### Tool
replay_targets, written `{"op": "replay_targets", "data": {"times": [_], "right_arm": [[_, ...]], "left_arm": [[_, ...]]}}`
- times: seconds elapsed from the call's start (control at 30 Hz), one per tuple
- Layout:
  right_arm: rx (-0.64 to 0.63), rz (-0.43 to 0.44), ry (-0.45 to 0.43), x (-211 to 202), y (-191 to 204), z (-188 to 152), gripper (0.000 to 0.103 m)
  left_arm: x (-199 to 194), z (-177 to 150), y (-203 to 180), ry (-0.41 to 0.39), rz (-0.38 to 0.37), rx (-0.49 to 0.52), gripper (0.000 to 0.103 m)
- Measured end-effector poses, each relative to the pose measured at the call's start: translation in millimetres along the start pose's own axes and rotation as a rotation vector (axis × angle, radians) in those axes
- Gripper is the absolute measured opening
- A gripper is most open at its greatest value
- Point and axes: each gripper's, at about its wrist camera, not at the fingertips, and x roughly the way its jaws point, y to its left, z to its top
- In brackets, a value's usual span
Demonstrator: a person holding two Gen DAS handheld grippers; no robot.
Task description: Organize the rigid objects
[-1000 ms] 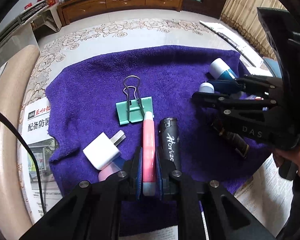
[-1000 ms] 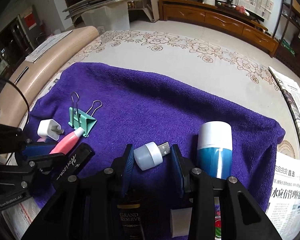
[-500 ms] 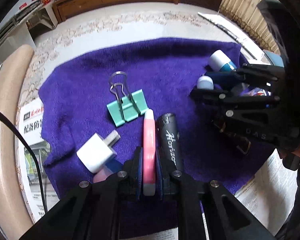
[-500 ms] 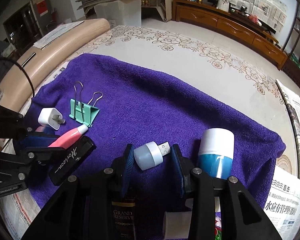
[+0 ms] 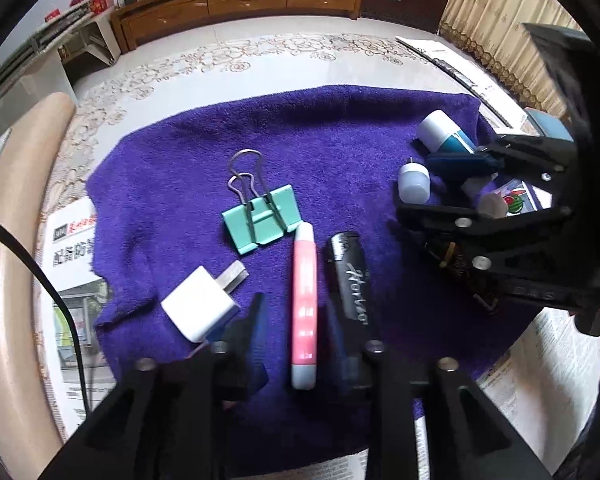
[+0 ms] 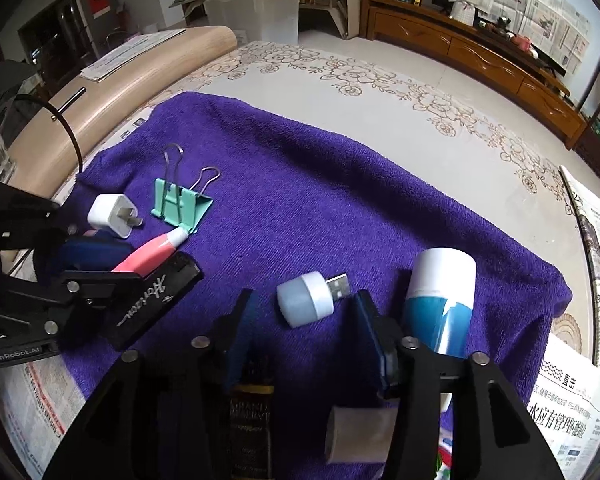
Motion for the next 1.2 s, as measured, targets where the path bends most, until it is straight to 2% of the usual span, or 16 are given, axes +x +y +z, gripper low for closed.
{"op": "replay_targets", "data": {"times": [0.03,0.13,0.2,0.3,0.33,0.4,0.6,0.73,0.83,1.0,1.2], "right_arm": [[-0.006,-0.007,-0.011,-2.7,0.5,-0.8,0.056],[0.003,0.002,-0.041,-14.7,-0.5,-3.6,0.066],[0.016,0.015,-0.062,-25.1,0.2,-6.2,0.071],[0.035,-0.012,-0.094,-45.2,2.7,-13.2,0.082],[0.044,-0.020,-0.097,-51.4,3.5,-15.9,0.090],[0.082,-0.039,-0.107,-65.0,4.2,-22.0,0.102],[0.185,-0.062,-0.120,-98.9,11.9,-49.7,0.103],[0.216,-0.100,-0.114,-117.9,26.8,-73.3,0.103],[0.255,-0.120,-0.114,-130.3,36.1,-91.8,0.103],[0.340,-0.126,-0.137,-158.9,48.0,-125.3,0.103],[0.405,-0.158,-0.170,-194.5,60.7,-145.5,0.103]], "left_arm": [[-1.6,-0.6,0.1,-0.004,-0.001,-0.001,0.036],[-9.4,-2.5,-0.3,-0.023,-0.014,-0.013,0.051],[-18.2,-5.9,-3.4,-0.043,-0.026,-0.011,0.070],[-30.8,-10.5,-15.1,-0.075,0.000,0.007,0.081],[-34.7,-12.9,-17.0,-0.081,0.003,0.007,0.083],[-42.8,-17.7,-21.0,-0.097,0.003,-0.002,0.103],[-66.5,-39.9,-32.0,-0.154,0.059,-0.046,0.103],[-83.7,-60.4,-30.6,-0.202,0.040,-0.130,0.103],[-96.0,-75.5,-30.9,-0.211,0.039,-0.182,0.103],[-126.6,-101.4,-43.3,-0.254,0.109,-0.185,0.103],[-159.7,-128.6,-54.4,-0.289,0.087,-0.207,0.103]]}}
